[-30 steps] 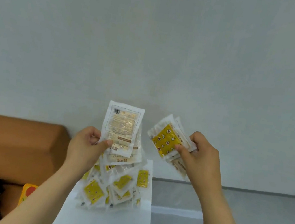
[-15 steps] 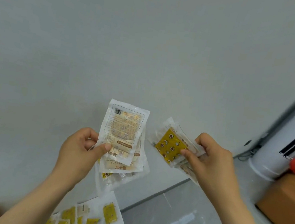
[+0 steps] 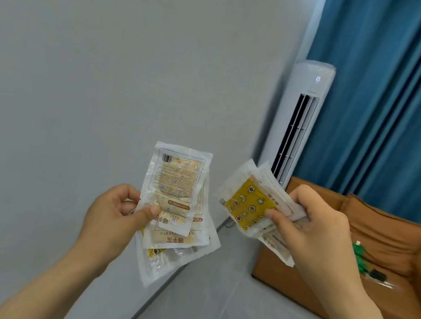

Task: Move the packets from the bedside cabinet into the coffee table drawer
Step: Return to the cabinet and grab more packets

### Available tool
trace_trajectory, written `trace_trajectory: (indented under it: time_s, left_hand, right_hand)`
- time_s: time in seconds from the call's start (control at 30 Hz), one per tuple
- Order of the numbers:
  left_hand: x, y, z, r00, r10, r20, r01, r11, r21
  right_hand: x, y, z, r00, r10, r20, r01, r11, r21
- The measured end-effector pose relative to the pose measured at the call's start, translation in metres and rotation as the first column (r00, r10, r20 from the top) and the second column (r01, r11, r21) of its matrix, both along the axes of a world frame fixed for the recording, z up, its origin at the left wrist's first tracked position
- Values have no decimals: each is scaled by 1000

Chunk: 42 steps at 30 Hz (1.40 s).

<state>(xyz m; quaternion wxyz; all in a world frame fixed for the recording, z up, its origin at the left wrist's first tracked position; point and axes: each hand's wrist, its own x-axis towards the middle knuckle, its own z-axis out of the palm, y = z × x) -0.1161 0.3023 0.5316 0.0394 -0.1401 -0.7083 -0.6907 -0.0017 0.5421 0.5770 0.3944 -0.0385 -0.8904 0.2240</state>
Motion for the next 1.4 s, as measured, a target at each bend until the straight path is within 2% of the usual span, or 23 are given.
trace_trajectory:
  time_s: [0.13,0.3,0.63,0.87,1.07,1.4]
  left_hand:
    - [11,101,10,990,-139,-34,140,989,37]
    - [36,217,12,951,-305,-44,307,950,52]
    - [48,414,9,802,-593,-65,596,803,23]
    - [23,542,13,675,-733,-84,734,678,-21]
    - [5,648,11,531,-844,-73,842,535,-64]
    - [61,799,-16,308,-951,-29,948,309,-81]
  right_hand:
    - [46,78,14,990,-132,-47,134,990,40]
    - [102,165,20,952,-296,-83,298,954,13]
    - [161,297,6,806,-585,-90,585,810,-39]
    - [155,379,5,659,-747,-90,748,663,-28]
    - [150,442,-1,512,-856,-76,858,514,-6]
    - [203,528,-26,262,-964,-44,964,263,-38]
